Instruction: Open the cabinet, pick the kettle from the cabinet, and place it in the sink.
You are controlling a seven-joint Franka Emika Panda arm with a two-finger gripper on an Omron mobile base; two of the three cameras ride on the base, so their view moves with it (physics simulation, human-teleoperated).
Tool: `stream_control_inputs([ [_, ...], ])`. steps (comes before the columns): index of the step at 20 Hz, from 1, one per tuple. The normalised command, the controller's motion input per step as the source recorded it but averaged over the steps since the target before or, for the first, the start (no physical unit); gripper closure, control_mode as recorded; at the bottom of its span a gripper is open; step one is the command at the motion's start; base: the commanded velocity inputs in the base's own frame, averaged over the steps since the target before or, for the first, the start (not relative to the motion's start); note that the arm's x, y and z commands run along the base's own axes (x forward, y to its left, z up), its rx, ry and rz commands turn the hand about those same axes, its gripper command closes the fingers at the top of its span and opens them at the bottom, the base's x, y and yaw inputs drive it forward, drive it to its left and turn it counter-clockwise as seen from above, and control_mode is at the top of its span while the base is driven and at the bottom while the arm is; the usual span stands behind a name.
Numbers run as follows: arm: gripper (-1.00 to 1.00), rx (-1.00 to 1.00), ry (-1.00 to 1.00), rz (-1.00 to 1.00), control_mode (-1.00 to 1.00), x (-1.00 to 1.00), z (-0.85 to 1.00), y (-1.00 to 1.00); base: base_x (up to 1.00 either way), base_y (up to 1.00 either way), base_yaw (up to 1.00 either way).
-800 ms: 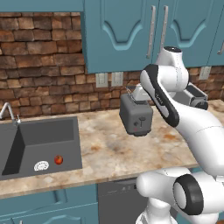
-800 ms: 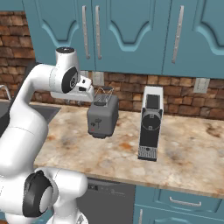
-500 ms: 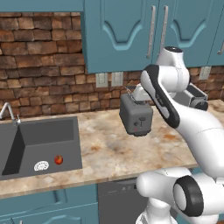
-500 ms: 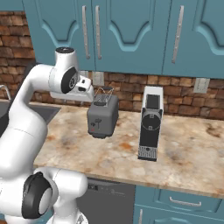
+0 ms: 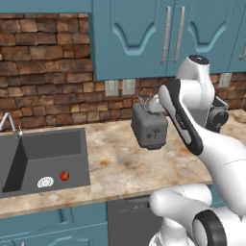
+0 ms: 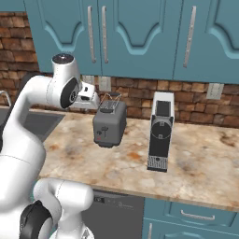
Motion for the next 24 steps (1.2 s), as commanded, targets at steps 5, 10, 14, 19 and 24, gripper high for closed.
stream_control_inputs([
  [5, -1.0, -0.01, -0.1, 0.03, -1.0, -0.16, 0.11, 0.02, 0.0, 0.0, 0.0],
  [10, -1.0, -0.01, 0.03, 0.04, -1.0, -0.1, 0.21, 0.0, 0.0, 0.0, 0.0],
  [14, -1.0, -0.05, 0.02, 0.0, -1.0, -0.04, 0.26, 0.0, 0.0, 0.0, 0.0],
  [19, -1.0, -0.04, 0.01, -0.02, -1.0, 0.0, 0.32, 0.0, 0.0, 0.0, 0.0],
  [24, -1.0, -0.01, 0.02, -0.1, -1.0, 0.0, 0.27, 0.0, 0.0, 0.0, 0.0],
])
